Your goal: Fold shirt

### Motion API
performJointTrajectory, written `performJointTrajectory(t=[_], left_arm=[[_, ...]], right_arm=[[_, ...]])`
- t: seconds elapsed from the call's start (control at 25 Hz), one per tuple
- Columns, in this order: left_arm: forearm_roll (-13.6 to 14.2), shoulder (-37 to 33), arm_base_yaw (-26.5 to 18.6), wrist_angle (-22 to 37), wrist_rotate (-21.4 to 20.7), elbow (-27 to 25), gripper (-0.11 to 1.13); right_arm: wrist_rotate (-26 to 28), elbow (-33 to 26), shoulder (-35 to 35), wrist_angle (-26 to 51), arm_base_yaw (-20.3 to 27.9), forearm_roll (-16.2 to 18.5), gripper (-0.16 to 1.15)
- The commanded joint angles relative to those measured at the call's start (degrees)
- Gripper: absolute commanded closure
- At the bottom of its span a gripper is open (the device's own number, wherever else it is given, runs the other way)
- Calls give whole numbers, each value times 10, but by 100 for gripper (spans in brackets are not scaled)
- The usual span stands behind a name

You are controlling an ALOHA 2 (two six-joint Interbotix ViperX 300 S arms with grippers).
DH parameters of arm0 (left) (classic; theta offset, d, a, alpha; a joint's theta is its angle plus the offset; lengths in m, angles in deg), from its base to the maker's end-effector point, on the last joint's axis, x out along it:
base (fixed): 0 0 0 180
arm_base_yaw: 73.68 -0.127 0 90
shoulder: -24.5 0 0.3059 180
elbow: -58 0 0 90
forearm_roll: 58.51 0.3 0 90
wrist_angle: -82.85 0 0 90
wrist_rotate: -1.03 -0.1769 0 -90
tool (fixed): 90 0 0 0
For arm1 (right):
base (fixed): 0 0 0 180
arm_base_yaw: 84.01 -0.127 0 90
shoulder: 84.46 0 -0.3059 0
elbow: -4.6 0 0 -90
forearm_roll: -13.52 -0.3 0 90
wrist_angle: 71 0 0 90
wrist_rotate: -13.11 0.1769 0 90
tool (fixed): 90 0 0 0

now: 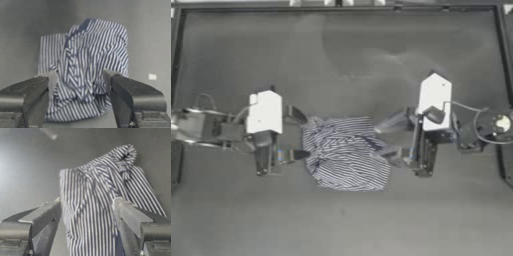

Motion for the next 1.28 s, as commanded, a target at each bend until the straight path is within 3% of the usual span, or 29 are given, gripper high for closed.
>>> performJointTrajectory(t=[0.04,0.48,0.76,1.28], left_arm=[[0,-47,-2,16,2,-4,11],[-6,-116,-2,34,11,-41,11],[-7,-149,1,44,33,-64,11],[-8,-202,11,94,36,-83,10]], right_arm=[[-1,4,-23,-2,0,6,6],[-2,29,-74,-11,-1,16,6],[-2,38,-101,-54,33,21,6],[-2,53,-134,-102,76,40,6]])
